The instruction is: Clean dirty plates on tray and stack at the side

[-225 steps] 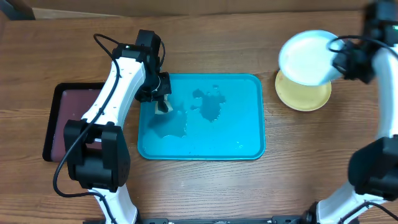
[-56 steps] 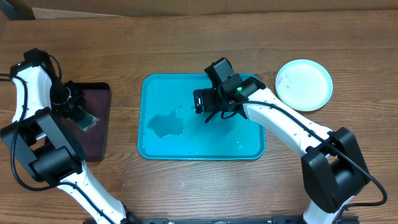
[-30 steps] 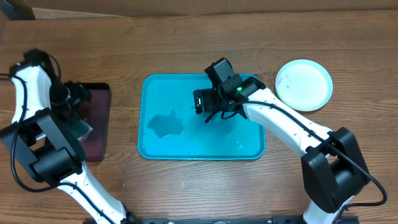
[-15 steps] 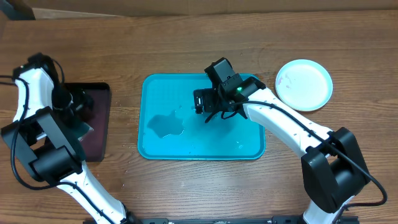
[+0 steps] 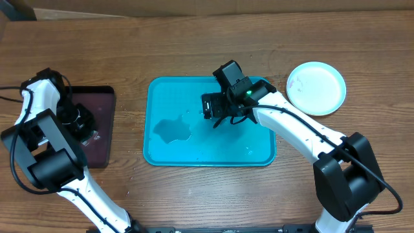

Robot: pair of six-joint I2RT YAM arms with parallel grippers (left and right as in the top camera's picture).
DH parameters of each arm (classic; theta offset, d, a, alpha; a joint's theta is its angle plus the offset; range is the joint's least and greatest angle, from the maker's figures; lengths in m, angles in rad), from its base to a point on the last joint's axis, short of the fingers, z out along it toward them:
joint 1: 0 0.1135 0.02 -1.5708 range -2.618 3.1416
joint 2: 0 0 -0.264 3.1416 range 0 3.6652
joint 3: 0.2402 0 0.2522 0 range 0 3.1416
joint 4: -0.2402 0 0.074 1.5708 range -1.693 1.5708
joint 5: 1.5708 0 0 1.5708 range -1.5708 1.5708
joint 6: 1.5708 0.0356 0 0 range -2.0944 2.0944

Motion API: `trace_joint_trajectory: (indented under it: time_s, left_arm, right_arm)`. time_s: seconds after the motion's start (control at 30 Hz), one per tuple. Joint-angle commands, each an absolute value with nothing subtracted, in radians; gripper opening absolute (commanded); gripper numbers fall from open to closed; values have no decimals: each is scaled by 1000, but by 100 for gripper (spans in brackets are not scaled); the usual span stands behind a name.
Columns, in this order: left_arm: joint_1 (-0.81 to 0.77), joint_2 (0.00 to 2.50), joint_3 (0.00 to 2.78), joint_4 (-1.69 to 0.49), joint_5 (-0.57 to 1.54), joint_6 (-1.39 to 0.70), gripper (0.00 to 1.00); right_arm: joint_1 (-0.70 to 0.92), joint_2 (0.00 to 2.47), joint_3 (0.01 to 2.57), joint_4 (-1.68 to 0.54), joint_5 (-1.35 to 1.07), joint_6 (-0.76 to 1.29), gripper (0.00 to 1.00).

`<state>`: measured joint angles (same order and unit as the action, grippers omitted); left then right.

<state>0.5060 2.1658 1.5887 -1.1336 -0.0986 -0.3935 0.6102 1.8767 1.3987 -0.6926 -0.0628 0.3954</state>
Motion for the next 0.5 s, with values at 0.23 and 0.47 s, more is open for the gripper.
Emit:
trace_joint_trajectory:
  time_s: [0.23,0.47]
  left_arm:
    - [513,2179,1578,-1071,46,-299,65]
    - [517,2179,1578,-1024,-42,-298,95]
  right_arm:
    - [607,1859,1392,-683,-52,393,100]
    - [607,1859,1392,-688,-52,393,100]
